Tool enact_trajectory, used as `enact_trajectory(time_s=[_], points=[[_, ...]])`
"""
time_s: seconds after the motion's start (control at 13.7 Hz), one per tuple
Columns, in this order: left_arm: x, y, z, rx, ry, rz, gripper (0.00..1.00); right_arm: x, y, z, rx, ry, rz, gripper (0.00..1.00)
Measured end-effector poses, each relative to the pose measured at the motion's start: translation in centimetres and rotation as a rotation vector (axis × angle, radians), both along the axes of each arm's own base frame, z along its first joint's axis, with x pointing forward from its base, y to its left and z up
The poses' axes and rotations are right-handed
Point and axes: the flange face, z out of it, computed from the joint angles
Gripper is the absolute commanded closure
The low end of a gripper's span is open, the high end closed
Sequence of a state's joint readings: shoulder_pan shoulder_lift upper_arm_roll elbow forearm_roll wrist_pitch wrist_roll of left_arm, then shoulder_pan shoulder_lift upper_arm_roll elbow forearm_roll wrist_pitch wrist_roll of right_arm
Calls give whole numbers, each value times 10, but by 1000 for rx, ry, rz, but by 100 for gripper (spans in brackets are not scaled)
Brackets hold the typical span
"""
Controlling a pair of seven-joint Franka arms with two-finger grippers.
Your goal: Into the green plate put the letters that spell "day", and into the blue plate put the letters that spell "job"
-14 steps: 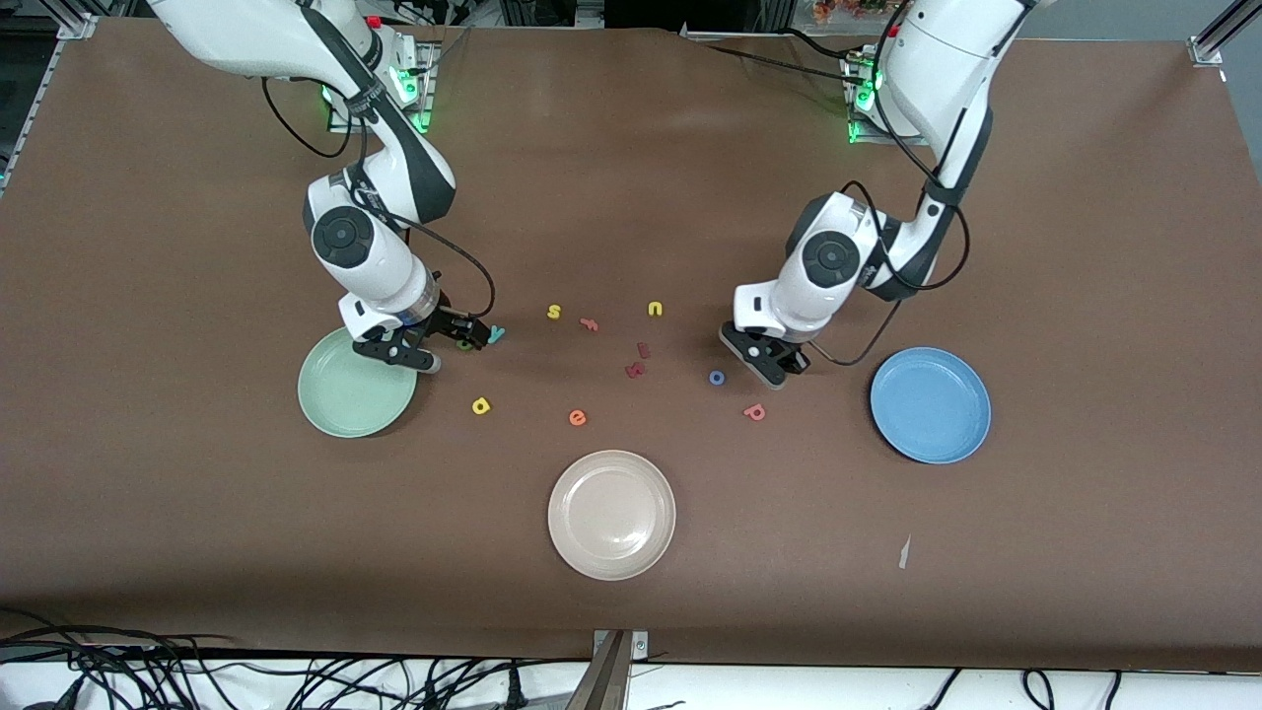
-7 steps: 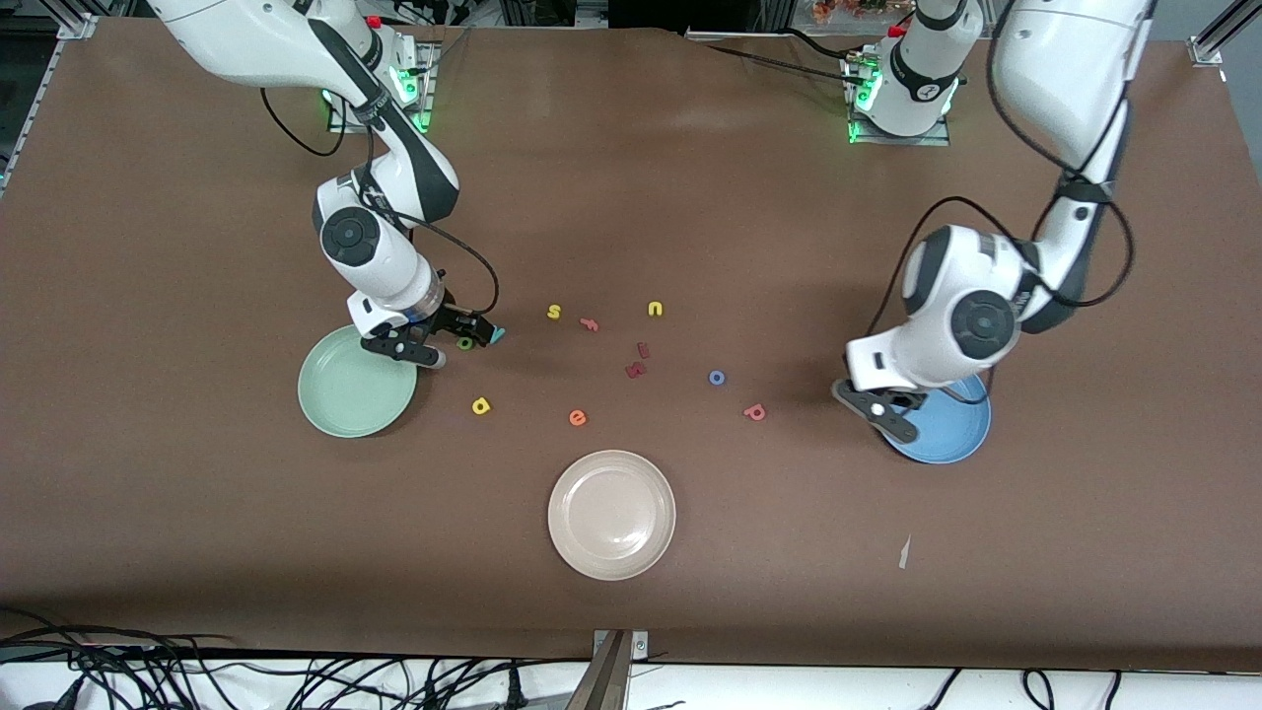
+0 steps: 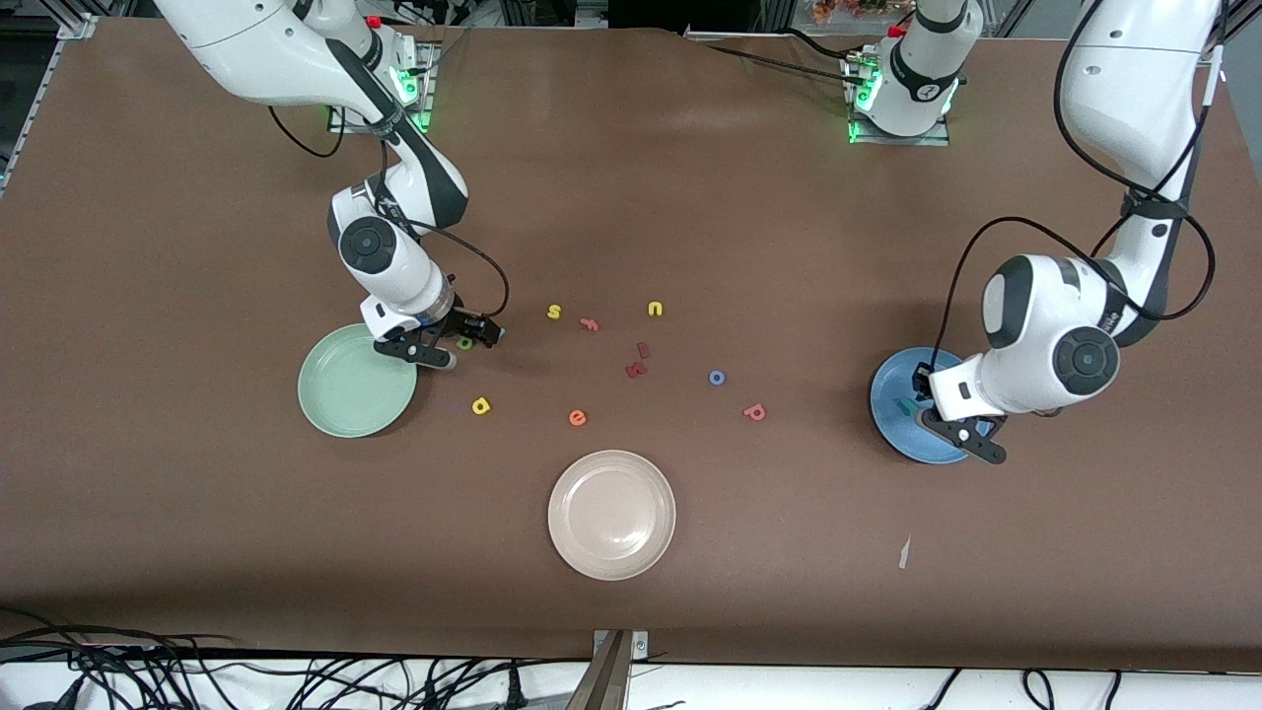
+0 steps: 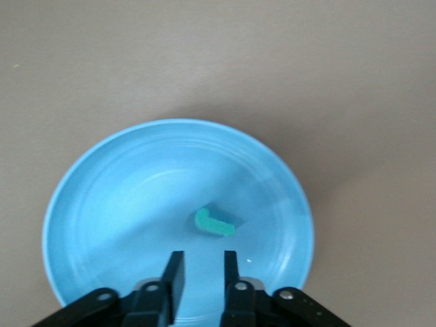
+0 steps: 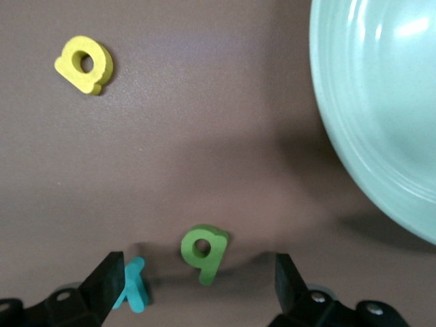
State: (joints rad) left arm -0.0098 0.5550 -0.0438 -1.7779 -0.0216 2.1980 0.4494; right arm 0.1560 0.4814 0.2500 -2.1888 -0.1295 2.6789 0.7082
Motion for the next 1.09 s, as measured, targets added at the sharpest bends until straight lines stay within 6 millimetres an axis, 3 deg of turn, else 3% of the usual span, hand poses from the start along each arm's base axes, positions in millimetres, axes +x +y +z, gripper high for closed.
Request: enact_trajectory(time_s=[0.15, 0.29, 0.73, 0.88, 1.09], points=[[7, -7, 9, -40, 1, 51, 0, 1, -3, -2, -10, -2, 7, 16], [15, -29, 18, -50, 13, 116, 0, 1, -3, -2, -12, -6, 11, 17], [13, -130, 9, -9, 37, 326, 0, 2, -6, -2, -21, -11, 21, 21], [7, -159, 3, -6, 42, 298, 0, 4, -11, -3, -32, -15, 27, 30], [-1, -211, -8, -23, 37, 140, 0, 4, -12, -3, -35, -17, 28, 32]])
